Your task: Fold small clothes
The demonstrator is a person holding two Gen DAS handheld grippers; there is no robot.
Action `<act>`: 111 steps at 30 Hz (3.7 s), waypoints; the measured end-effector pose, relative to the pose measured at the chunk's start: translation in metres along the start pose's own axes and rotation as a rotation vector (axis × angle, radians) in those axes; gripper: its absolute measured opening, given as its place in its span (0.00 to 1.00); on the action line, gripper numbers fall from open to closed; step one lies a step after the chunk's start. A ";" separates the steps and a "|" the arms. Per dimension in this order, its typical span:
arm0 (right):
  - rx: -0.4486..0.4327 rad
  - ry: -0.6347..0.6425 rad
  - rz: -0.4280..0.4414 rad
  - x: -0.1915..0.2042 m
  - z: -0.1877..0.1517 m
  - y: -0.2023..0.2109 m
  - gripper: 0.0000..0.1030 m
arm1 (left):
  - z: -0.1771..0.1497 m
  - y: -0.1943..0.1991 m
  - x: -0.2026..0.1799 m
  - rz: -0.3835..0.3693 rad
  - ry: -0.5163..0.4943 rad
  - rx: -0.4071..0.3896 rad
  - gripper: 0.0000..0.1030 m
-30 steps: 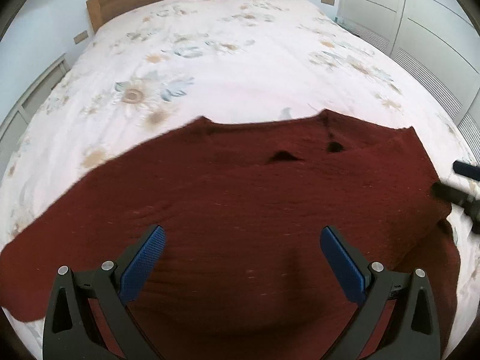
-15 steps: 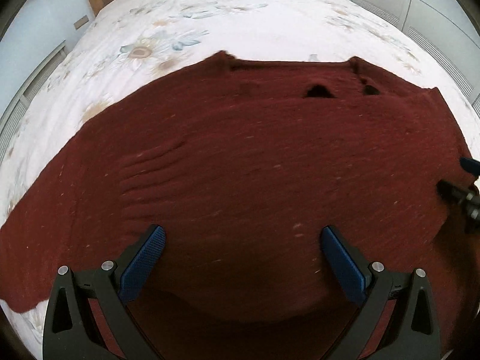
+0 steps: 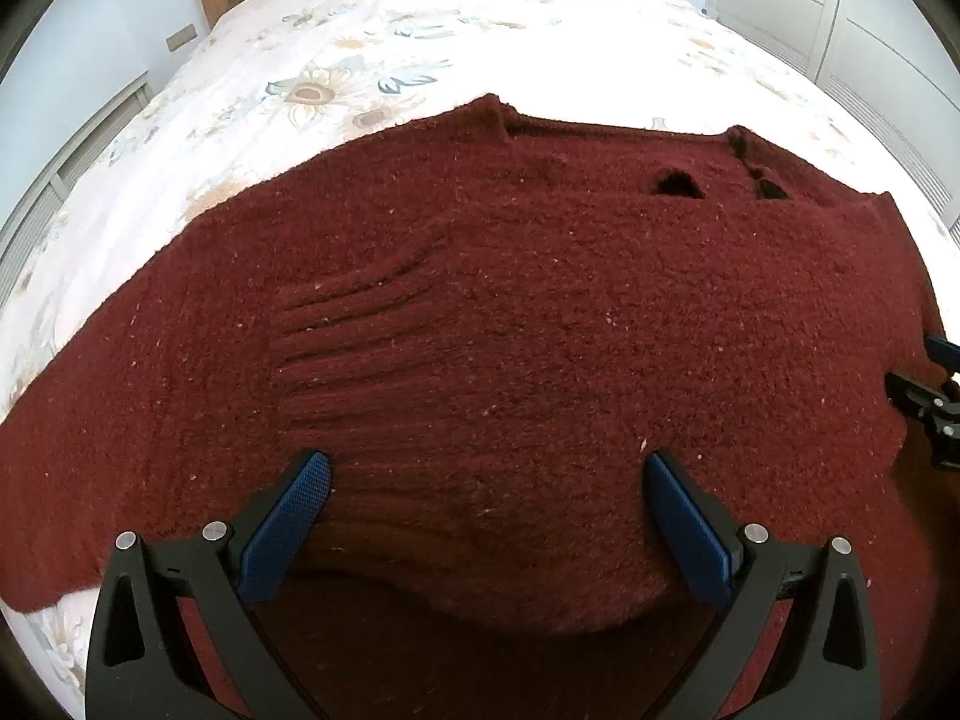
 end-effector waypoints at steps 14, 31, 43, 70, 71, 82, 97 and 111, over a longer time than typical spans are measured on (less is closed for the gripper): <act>-0.064 -0.018 0.028 -0.020 0.007 0.098 0.99 | 0.006 0.035 0.006 -0.052 0.079 0.009 0.99; -0.089 -0.075 0.030 -0.023 -0.025 0.160 0.99 | -0.048 0.139 0.076 0.070 0.233 -0.076 0.99; -0.077 -0.079 0.023 0.000 -0.033 0.165 0.99 | -0.144 0.179 0.211 0.255 0.643 0.009 0.99; -0.044 -0.051 -0.017 0.026 -0.025 0.147 0.99 | -0.202 0.168 0.309 0.133 0.872 0.034 0.13; -0.043 -0.049 -0.017 0.027 -0.025 0.147 0.99 | -0.198 0.173 0.308 0.132 0.850 0.024 0.13; -0.083 -0.020 -0.001 0.032 -0.005 0.159 0.99 | -0.113 0.245 0.218 0.027 0.504 -0.073 0.13; -0.108 -0.088 0.023 -0.004 0.006 0.163 0.99 | 0.055 0.184 0.009 -0.204 0.180 -0.132 0.13; -0.019 -0.142 0.010 -0.029 -0.021 0.132 0.99 | 0.054 0.074 -0.067 -0.143 0.037 0.084 0.17</act>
Point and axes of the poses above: each gripper's, at about its wrist camera, not at the fingertips, and y roughly against the way its jaws point, x to its left, z to its top, the point moved 1 cm from there along -y, roughly the way its jaws point, and after that the axes turned 11 degrees about -y, right-handed, at the moved point
